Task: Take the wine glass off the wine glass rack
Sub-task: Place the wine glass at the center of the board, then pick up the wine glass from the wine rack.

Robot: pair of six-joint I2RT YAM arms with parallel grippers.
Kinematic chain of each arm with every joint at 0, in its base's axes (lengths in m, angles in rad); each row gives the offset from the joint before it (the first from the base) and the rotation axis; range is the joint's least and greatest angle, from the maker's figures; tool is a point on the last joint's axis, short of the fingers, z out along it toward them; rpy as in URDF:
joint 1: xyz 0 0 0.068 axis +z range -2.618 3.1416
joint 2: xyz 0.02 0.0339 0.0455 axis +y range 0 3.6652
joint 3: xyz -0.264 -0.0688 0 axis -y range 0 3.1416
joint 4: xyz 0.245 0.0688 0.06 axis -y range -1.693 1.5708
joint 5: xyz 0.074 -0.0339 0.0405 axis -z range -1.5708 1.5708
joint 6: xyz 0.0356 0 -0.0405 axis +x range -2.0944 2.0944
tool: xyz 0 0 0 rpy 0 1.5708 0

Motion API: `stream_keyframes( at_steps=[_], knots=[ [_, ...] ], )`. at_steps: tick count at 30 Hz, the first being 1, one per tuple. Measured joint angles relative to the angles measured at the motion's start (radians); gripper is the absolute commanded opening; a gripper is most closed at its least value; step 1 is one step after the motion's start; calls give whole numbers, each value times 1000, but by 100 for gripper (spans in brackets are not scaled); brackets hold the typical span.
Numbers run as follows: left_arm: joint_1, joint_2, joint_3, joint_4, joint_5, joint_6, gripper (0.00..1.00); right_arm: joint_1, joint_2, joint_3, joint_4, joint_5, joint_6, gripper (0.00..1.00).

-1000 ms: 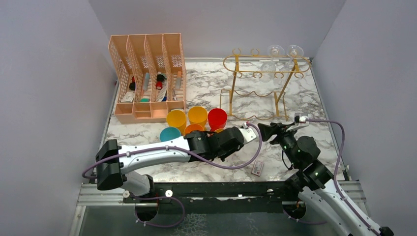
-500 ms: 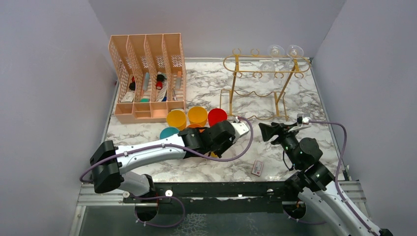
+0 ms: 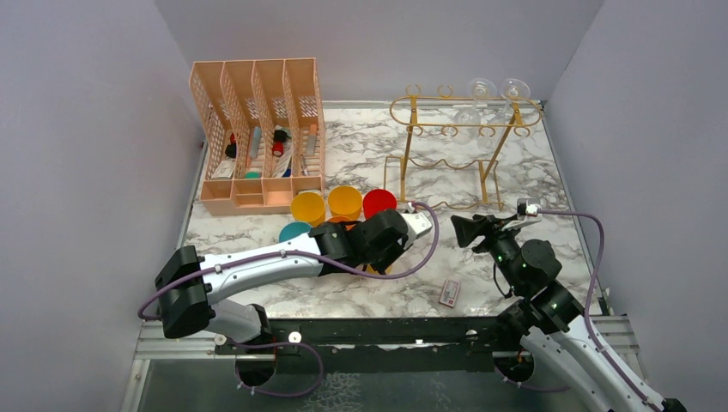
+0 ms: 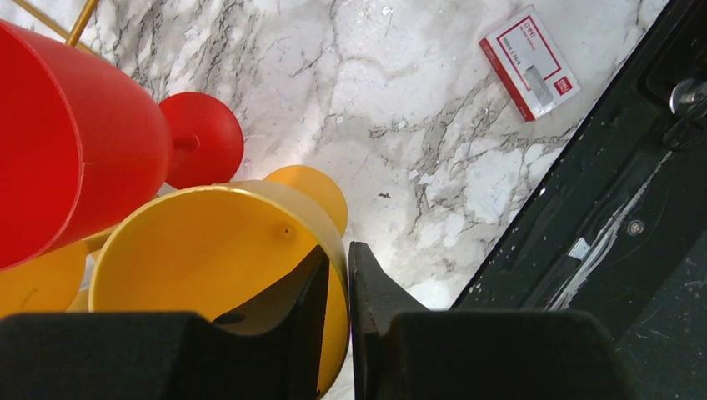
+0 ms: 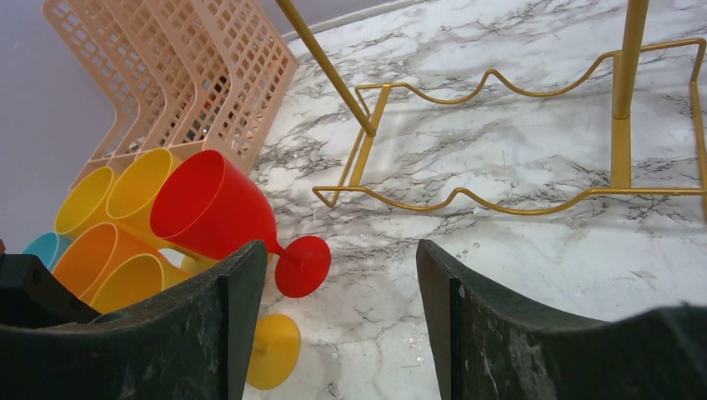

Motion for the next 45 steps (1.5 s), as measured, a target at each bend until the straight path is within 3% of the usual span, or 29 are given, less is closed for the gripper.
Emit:
stream_keyframes(
  at_steps=[11, 18, 21, 23, 31, 38, 45],
  knots=[
    [1, -1, 16, -33, -23, 5, 35, 0, 0, 0, 0, 0, 0, 70],
    [1, -9, 59, -39, -27, 14, 37, 0, 8, 0, 0, 0, 0, 72],
    [1, -26, 68, -38, -31, 18, 44, 0, 11, 0, 0, -1, 0, 84],
    [0, -48, 68, -37, -41, 20, 50, 0, 10, 4, -1, -5, 4, 99],
    [43, -198, 48, 45, -76, 15, 77, 0, -75, 18, 104, -133, -8, 100],
    [153, -293, 46, 97, -79, -13, 87, 0, -6, 113, 128, -257, -39, 100],
    [274, -328, 46, 85, -120, -71, 92, 0, 108, 228, 145, -281, -11, 100]
  ],
)
